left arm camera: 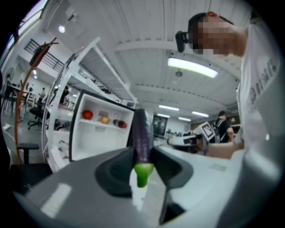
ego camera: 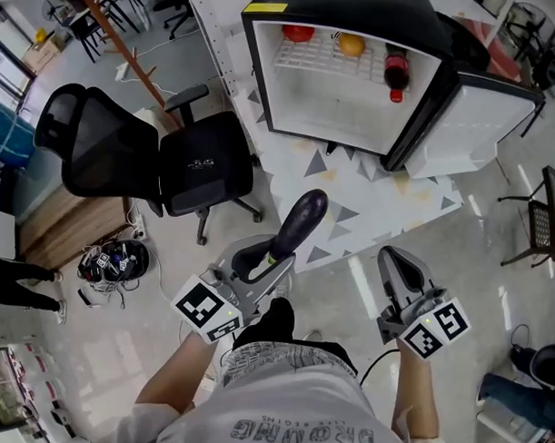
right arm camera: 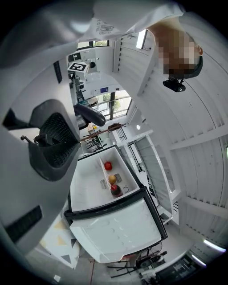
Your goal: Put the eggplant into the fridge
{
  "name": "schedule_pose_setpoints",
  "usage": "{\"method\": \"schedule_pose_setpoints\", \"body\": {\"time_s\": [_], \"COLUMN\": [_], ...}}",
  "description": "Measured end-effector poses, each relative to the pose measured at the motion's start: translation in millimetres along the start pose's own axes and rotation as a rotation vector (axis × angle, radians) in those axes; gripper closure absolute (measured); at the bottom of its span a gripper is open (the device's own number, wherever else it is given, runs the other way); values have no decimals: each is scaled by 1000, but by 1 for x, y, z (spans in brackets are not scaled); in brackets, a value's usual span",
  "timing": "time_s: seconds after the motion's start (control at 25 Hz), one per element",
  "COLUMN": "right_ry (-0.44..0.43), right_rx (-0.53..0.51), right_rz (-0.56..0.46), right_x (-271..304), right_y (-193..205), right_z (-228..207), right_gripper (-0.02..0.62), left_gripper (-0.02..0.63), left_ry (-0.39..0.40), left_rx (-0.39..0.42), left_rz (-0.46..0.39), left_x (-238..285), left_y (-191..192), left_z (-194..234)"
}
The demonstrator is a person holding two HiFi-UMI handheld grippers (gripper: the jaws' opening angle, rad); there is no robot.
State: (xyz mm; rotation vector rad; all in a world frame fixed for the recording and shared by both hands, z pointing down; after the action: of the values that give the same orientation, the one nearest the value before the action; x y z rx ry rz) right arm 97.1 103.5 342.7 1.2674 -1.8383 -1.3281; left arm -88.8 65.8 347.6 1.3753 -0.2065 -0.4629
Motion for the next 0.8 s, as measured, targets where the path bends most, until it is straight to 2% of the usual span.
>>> {"method": "schedule_pose_setpoints", "body": {"time_s": [0.8], "right_ry": [122], "right_rx": [-20], "right_rz": [-2], "right_x": [117], "right_y": [-2], "right_z": [-26], "right_gripper": [592], "left_gripper": [468], "left_ry": [108], "left_rx": [-45], "left_rz": [31], "left_x": [36], "left_y": [-14], "left_z": [127]}}
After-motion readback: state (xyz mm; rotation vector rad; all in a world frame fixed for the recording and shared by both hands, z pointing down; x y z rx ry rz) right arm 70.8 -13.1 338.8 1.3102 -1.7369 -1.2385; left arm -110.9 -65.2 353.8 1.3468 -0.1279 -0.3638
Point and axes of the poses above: the fingertips, and each gripper's own axes: x forward along the fingers, z to its left, y out of its underside, the point moved 2 cm from there along -x, backward along the fingers, and after that the axes turned 13 degrees about -z, right-handed, at the moved point
